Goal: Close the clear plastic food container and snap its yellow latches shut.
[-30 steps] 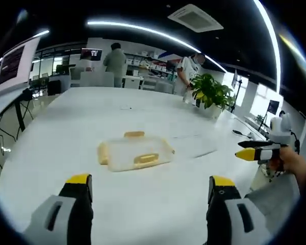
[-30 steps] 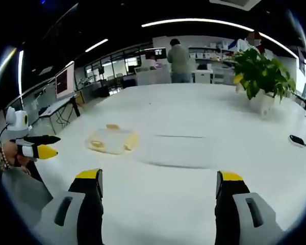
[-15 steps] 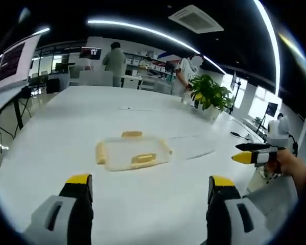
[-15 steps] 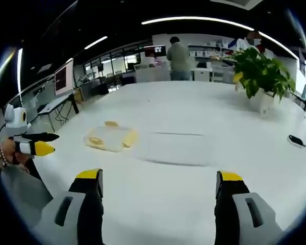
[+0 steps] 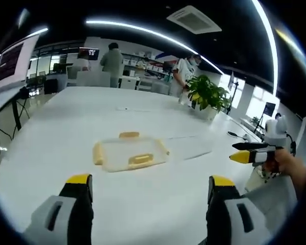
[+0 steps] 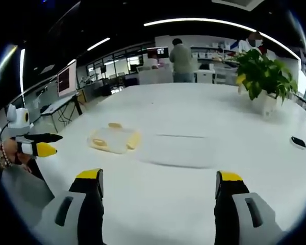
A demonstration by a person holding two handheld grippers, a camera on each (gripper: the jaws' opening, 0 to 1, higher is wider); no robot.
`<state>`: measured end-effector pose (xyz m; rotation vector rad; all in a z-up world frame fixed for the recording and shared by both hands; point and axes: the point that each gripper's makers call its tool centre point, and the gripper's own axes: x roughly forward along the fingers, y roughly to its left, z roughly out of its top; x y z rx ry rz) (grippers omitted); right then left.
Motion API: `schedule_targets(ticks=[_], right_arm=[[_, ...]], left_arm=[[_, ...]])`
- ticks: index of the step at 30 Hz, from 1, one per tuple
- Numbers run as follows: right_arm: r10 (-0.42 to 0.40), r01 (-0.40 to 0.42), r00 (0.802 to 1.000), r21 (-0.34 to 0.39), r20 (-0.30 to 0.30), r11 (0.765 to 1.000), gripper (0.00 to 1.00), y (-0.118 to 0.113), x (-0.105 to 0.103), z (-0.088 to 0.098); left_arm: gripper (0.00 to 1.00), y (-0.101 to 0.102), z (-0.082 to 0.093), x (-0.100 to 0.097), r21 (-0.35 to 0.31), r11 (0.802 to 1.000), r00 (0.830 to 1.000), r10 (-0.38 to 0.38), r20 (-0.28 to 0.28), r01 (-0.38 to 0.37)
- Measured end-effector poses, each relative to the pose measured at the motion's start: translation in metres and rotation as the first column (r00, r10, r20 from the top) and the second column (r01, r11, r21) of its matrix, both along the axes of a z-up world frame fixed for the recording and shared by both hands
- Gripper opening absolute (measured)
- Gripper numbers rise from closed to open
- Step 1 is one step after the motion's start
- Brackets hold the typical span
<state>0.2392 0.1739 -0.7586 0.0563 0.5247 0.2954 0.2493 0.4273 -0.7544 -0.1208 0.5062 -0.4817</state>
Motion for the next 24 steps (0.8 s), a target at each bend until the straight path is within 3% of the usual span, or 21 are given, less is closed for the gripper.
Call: schedule_targets(ticks=[4, 6, 11, 14, 16, 17, 21, 24], right_arm=[[0.048, -0.048, 0.999, 0.033, 0.008, 0.998, 0.89, 0.011, -0.002, 0.003], [0.09, -0.089, 0.995, 0.055, -0.029, 0.995, 0.88, 0.019, -0.009, -0.001], [0.127, -0.128, 0.992, -0.029, -0.005, 0.991, 0.88, 0.02, -0.01, 0.005], [0.161, -0.159, 0.987, -0.077, 0.021, 0.984, 0.88, 0.013, -0.011, 0.012], [0.174, -0.159, 0.981, -0.165, 0.083, 0.973, 0.87, 0.001, -0.007, 0.019], [0.177, -0.16, 0.98, -0.171, 0.093, 0.972, 0.86, 0.0, -0.007, 0.019], [0.129, -0.126, 0.989, -0.042, 0.074, 0.991, 0.88, -0.005, -0.011, 0.016], [0.104, -0.101, 0.992, -0.054, 0.073, 0.993, 0.88, -0.009, -0.011, 0.012]], left_arm=[[0.92, -0.001, 0.0, -0.001, 0.024, 1.0, 1.0, -0.018, 0.003, 0.018], [0.92, -0.005, 0.006, -0.002, 0.025, 0.998, 0.998, -0.054, 0.033, 0.053], [0.91, 0.0, 0.011, 0.0, -0.024, 0.997, 0.998, -0.068, 0.018, 0.068], [0.92, 0.006, 0.019, 0.003, 0.019, 0.996, 0.995, -0.09, 0.054, 0.089], [0.92, 0.011, 0.021, 0.003, 0.043, 0.993, 0.99, -0.115, 0.077, 0.112], [0.91, 0.011, 0.021, 0.003, 0.044, 0.992, 0.99, -0.121, 0.078, 0.118], [0.91, 0.023, 0.015, 0.008, 0.036, 0.993, 0.991, -0.111, 0.069, 0.109], [0.91, 0.03, 0.009, 0.01, 0.028, 0.995, 0.993, -0.1, 0.056, 0.099]])
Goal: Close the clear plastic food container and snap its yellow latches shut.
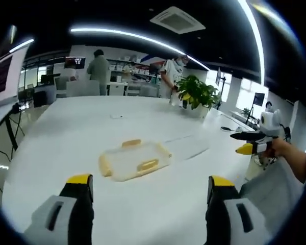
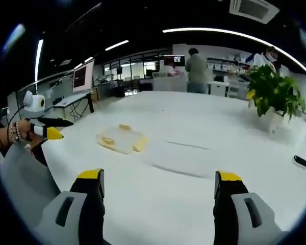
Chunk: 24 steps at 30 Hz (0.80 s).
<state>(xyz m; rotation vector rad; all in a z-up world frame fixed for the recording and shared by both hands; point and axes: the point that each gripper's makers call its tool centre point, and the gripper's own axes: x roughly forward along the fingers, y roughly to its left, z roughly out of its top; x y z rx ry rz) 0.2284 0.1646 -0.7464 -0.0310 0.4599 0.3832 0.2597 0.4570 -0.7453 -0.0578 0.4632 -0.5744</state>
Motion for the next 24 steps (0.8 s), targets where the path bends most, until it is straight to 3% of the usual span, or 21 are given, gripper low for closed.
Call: schedule_targets(ticks=[3, 9, 24], right_arm=[[0.013, -0.013, 1.0, 0.002, -0.004, 1.0, 0.87, 0.004, -0.001, -0.002], [0.026, -0.026, 0.999, 0.019, -0.018, 0.999, 0.86, 0.012, -0.002, -0.009], [0.021, -0.02, 1.0, 0.059, -0.021, 0.998, 0.86, 0.012, -0.002, -0.009]], left_arm=[[0.91, 0.003, -0.005, 0.001, -0.011, 1.0, 1.0, 0.005, -0.028, -0.005], [0.91, 0.003, -0.011, 0.002, 0.016, 1.0, 0.999, -0.003, -0.033, 0.004], [0.91, 0.0, -0.015, -0.003, 0.009, 1.0, 0.999, -0.013, -0.052, 0.013]])
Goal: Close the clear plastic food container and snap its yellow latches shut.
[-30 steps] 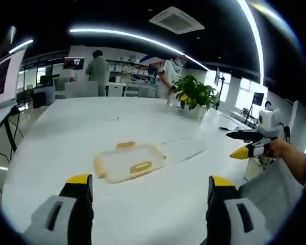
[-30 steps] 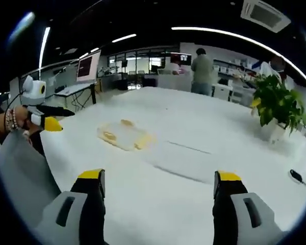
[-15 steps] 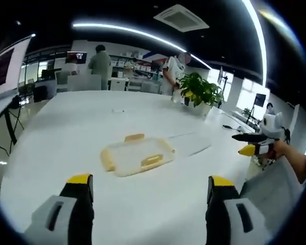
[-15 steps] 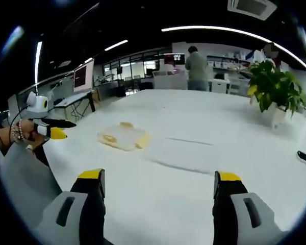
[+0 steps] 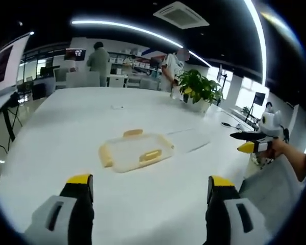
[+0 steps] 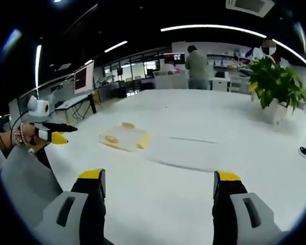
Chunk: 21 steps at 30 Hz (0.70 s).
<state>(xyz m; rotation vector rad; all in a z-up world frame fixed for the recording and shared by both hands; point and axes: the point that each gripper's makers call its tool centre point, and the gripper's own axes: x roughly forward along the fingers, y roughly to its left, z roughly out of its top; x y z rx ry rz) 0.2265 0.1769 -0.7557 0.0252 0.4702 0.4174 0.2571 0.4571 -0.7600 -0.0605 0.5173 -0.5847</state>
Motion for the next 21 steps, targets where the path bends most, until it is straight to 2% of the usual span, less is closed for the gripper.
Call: schedule_targets(ticks=[5, 10, 14, 16, 19, 20, 21], right_arm=[[0.01, -0.009, 1.0, -0.011, 0.029, 1.0, 0.83, 0.0, 0.003, 0.005], [0.062, -0.061, 0.996, -0.018, 0.058, 0.998, 0.79, 0.01, 0.009, 0.014], [0.13, -0.124, 0.987, -0.066, 0.09, 0.99, 0.78, 0.018, 0.019, 0.025], [0.148, -0.14, 0.984, -0.08, 0.104, 0.987, 0.77, 0.022, 0.026, 0.03], [0.182, -0.176, 0.979, -0.077, 0.093, 0.981, 0.72, 0.029, 0.035, 0.034], [0.193, -0.185, 0.977, -0.092, 0.09, 0.978, 0.7, 0.032, 0.039, 0.035], [0.212, -0.198, 0.971, -0.124, 0.112, 0.972, 0.71, 0.033, 0.044, 0.038]], left_arm=[[0.9, 0.003, 0.0, 0.002, 0.021, 1.0, 1.0, 0.01, -0.001, -0.01], [0.89, 0.005, 0.013, 0.007, 0.032, 0.999, 0.999, -0.001, 0.047, 0.0], [0.9, 0.017, 0.021, 0.022, 0.121, 0.992, 0.994, -0.032, 0.1, 0.019], [0.89, 0.023, 0.025, 0.031, 0.145, 0.989, 0.992, -0.033, 0.118, 0.015], [0.89, 0.031, 0.03, 0.045, 0.149, 0.989, 0.991, -0.032, 0.131, 0.012], [0.9, 0.033, 0.03, 0.05, 0.15, 0.989, 0.991, -0.031, 0.133, 0.01], [0.9, 0.034, 0.03, 0.053, 0.166, 0.986, 0.99, -0.049, 0.132, 0.026]])
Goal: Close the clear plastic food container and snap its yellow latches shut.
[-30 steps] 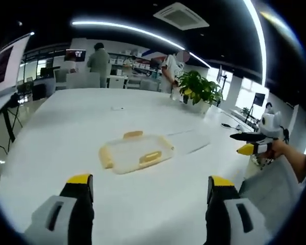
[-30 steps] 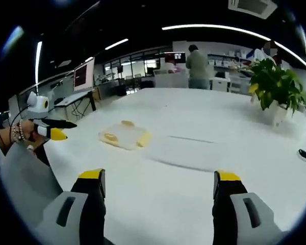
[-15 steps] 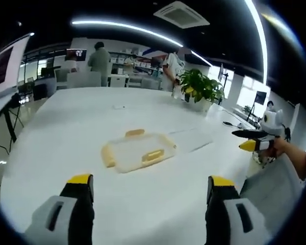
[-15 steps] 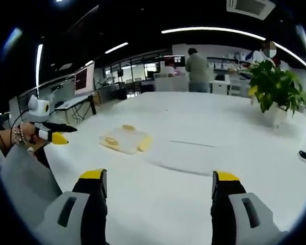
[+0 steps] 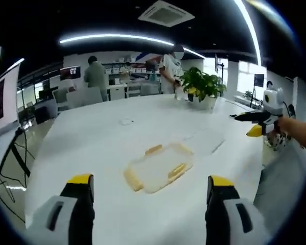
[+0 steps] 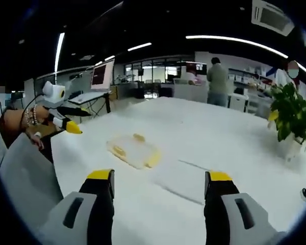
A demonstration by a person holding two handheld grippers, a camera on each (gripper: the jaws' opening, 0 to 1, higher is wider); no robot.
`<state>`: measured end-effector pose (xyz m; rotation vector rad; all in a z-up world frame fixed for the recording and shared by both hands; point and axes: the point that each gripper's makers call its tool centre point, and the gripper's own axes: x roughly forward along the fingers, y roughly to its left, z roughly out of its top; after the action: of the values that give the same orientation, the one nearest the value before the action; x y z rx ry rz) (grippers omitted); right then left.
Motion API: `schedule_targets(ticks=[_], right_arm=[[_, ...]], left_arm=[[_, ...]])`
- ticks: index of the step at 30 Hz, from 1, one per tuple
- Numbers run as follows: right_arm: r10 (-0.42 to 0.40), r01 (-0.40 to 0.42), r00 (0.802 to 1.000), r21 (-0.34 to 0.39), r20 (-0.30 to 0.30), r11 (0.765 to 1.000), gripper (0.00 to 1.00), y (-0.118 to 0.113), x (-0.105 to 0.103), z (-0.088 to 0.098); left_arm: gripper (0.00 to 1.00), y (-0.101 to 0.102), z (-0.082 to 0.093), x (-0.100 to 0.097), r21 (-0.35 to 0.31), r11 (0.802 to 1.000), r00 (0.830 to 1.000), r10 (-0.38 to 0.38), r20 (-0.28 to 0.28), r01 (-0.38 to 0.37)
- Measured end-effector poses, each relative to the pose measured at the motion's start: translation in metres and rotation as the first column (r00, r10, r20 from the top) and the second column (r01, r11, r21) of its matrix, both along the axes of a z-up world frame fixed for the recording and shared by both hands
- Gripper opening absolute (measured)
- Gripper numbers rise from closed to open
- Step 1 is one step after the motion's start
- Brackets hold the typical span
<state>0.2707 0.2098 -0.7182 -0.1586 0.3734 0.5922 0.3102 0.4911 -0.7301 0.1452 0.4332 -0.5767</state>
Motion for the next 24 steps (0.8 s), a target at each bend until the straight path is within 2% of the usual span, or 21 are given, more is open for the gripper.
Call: schedule_targets(ticks=[1, 2, 3, 4, 5, 6, 7, 9, 10, 11, 12, 13, 16, 18, 19, 22, 24], right_arm=[[0.011, -0.01, 0.999, -0.026, 0.031, 1.0, 0.73, 0.001, 0.005, 0.003], [0.031, -0.029, 0.999, -0.052, 0.029, 0.998, 0.75, 0.005, 0.01, 0.003], [0.044, -0.044, 0.999, -0.062, -0.005, 0.997, 0.74, 0.008, 0.011, 0.0], [0.057, -0.059, 0.998, -0.067, -0.027, 0.996, 0.73, 0.013, 0.015, -0.001], [0.071, -0.071, 0.997, -0.072, -0.009, 0.995, 0.72, 0.016, 0.019, 0.001], [0.092, -0.091, 0.996, -0.094, 0.014, 0.991, 0.72, 0.02, 0.026, 0.003], [0.098, -0.096, 0.995, -0.1, 0.017, 0.99, 0.71, 0.021, 0.027, 0.003], [0.139, -0.144, 0.989, -0.118, -0.049, 0.983, 0.63, 0.029, 0.029, -0.004], [0.147, -0.155, 0.987, -0.142, -0.064, 0.978, 0.61, 0.031, 0.034, -0.006], [0.162, -0.17, 0.985, -0.169, -0.06, 0.971, 0.61, 0.033, 0.038, -0.007], [0.201, -0.202, 0.979, -0.197, -0.027, 0.959, 0.62, 0.038, 0.044, -0.004], [0.204, -0.204, 0.979, -0.203, -0.024, 0.958, 0.63, 0.041, 0.048, -0.004], [0.271, -0.27, 0.962, -0.24, -0.031, 0.932, 0.59, 0.053, 0.055, -0.004], [0.297, -0.298, 0.954, -0.262, -0.045, 0.918, 0.59, 0.059, 0.062, -0.007], [0.322, -0.324, 0.945, -0.277, -0.053, 0.905, 0.59, 0.063, 0.066, -0.009], [0.371, -0.374, 0.926, -0.321, -0.074, 0.87, 0.59, 0.07, 0.075, -0.014], [0.418, -0.424, 0.903, -0.338, -0.095, 0.84, 0.6, 0.077, 0.08, -0.019]], left_arm=[[0.88, -0.003, -0.002, 0.001, 0.014, 0.999, 0.999, -0.045, -0.006, 0.045], [0.82, -0.002, -0.008, 0.0, 0.032, 0.997, 0.995, -0.075, -0.071, 0.077], [0.77, 0.002, -0.01, 0.005, 0.036, 0.998, 0.994, -0.052, -0.101, 0.056], [0.72, 0.004, -0.009, 0.01, 0.042, 0.998, 0.994, -0.047, -0.103, 0.051], [0.71, 0.004, 0.001, 0.023, 0.034, 0.997, 0.997, -0.061, -0.041, 0.062], [0.71, 0.005, 0.005, 0.03, 0.028, 0.998, 0.998, -0.054, -0.019, 0.055], [0.69, 0.006, 0.005, 0.034, 0.029, 0.998, 0.998, -0.054, -0.038, 0.055], [0.65, 0.004, 0.004, 0.04, 0.052, 0.995, 0.996, -0.079, -0.046, 0.081], [0.59, 0.003, -0.001, 0.041, 0.08, 0.99, 0.992, -0.107, -0.073, 0.113], [0.56, 0.003, -0.004, 0.042, 0.105, 0.986, 0.989, -0.12, -0.084, 0.129], [0.56, -0.001, -0.007, 0.045, 0.131, 0.977, 0.984, -0.156, -0.083, 0.166], [0.59, -0.002, -0.011, 0.046, 0.153, 0.971, 0.981, -0.17, -0.091, 0.183], [0.65, -0.003, -0.032, 0.045, 0.242, 0.937, 0.962, -0.219, -0.162, 0.254], [0.62, -0.003, -0.042, 0.047, 0.295, 0.905, 0.948, -0.264, -0.179, 0.308], [0.61, -0.003, -0.044, 0.048, 0.305, 0.9, 0.947, -0.264, -0.186, 0.31], [0.61, -0.006, -0.056, 0.052, 0.355, 0.85, 0.919, -0.33, -0.217, 0.389], [0.61, -0.008, -0.061, 0.055, 0.381, 0.814, 0.897, -0.376, -0.23, 0.439]])
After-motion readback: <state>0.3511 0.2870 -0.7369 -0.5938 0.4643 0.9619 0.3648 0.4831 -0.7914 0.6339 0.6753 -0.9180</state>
